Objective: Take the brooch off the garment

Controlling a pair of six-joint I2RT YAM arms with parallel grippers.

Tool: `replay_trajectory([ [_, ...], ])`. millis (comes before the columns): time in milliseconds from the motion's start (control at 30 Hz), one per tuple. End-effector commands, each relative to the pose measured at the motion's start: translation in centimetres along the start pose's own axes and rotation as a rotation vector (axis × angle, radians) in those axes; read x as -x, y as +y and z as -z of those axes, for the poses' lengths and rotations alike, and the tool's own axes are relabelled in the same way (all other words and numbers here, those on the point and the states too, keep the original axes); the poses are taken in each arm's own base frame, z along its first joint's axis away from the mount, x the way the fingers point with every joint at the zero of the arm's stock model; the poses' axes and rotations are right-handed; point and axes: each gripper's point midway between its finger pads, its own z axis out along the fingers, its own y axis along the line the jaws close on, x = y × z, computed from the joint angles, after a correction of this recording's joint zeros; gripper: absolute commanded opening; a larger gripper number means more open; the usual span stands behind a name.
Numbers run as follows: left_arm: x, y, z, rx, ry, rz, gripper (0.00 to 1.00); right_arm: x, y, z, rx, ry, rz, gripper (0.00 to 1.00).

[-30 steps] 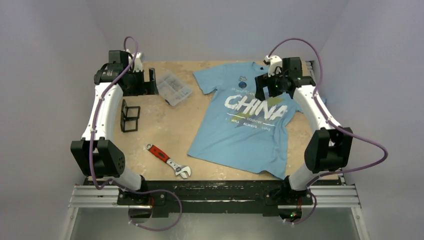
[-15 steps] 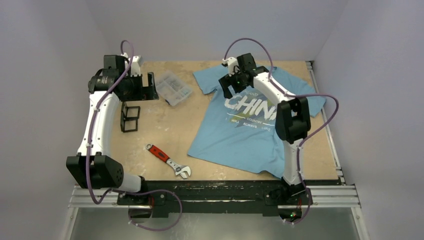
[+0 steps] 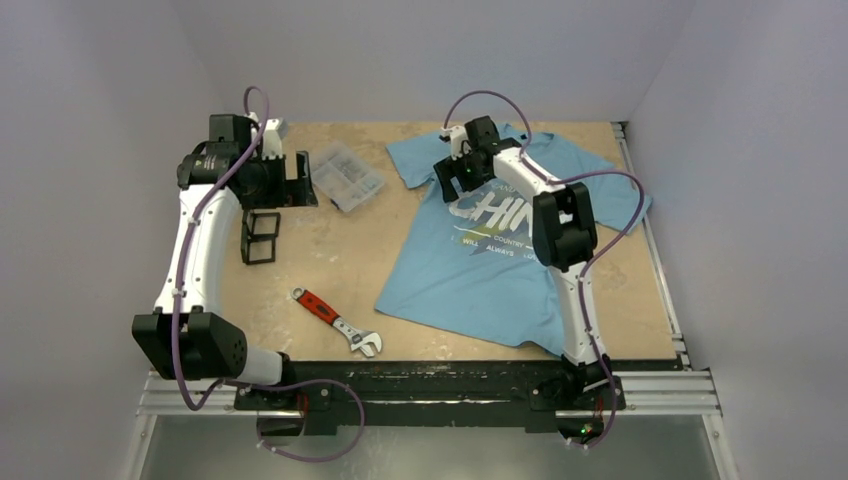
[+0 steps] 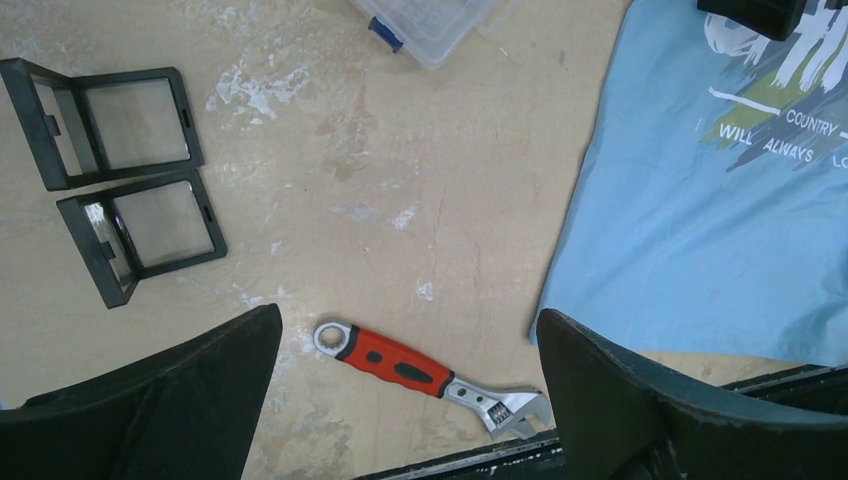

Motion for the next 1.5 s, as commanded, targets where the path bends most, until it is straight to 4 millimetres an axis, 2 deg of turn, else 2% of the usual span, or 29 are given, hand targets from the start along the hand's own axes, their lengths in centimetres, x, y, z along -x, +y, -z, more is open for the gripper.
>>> replay_trajectory([
  [0,0.0,-0.4,0.6,-0.019,-0.011,-0.003,1.00,-0.3,2.6,0.0,0.106,0.023,0.005,0.88],
  [233,-0.3,-1.4,0.6,-0.078,-0.028,-0.037,1.00,-5.1,7.4,1.6,0.338,0.134,-0.024,0.77],
  [400,-0.9,-2.3,0.2,-0.142,-0.033,-0.047,1.00,-7.7,9.3,3.3,0.383,0.159,0.009,0.74],
  [667,-2.5,-7.2,-1.4,-0.410,-0.041,-0.008,1.00,-12.4,12.8,6.4,0.466,0.209,0.076,0.68],
  [700,-3.2,-8.2,-1.8,-0.444,-0.026,-0.007,1.00,-13.0,13.4,6.8,0.477,0.216,0.085,0.67],
  [767,-4.0,-9.5,-2.8,-0.490,-0.001,0.019,0.94,-14.2,14.4,7.5,0.496,0.230,0.105,0.67],
  [833,-4.9,-10.6,-3.7,-0.534,0.021,0.048,0.80,-15.5,15.5,8.1,0.517,0.249,0.115,0.66],
  [867,-5.2,-11.2,-4.1,-0.557,0.026,0.059,0.72,-15.8,15.9,8.5,0.527,0.251,0.117,0.66],
  [933,-5.6,-11.9,-5.1,-0.590,0.030,0.094,0.48,-16.7,16.6,9.3,0.557,0.265,0.118,0.65],
  [1000,-5.6,-12.6,-6.6,-0.607,0.044,0.137,0.32,-17.3,17.2,10.5,0.593,0.269,0.126,0.65],
  [1067,-5.5,-13.5,-8.3,-0.617,0.067,0.161,0.28,-17.1,17.8,11.7,0.622,0.244,0.133,0.65],
  [1167,-4.9,-15.2,-10.7,-0.614,0.079,0.120,0.26,-14.8,17.2,13.5,0.591,0.161,0.146,0.67],
  [1267,-4.4,-16.4,-13.3,-0.543,0.080,0.047,0.20,-12.4,15.2,14.7,0.534,0.084,0.126,0.71],
  [1333,-4.2,-16.6,-15.4,-0.464,0.084,-0.024,0.17,-11.2,13.1,15.1,0.491,0.051,0.075,0.72],
  [1367,-3.4,-17.0,-16.0,-0.434,0.070,-0.066,0.17,-10.7,11.9,15.2,0.469,0.039,0.040,0.72],
  [1467,-3.8,-17.4,-18.2,-0.319,0.105,-0.166,0.13,-9.9,7.7,14.9,0.379,0.024,-0.058,0.71],
])
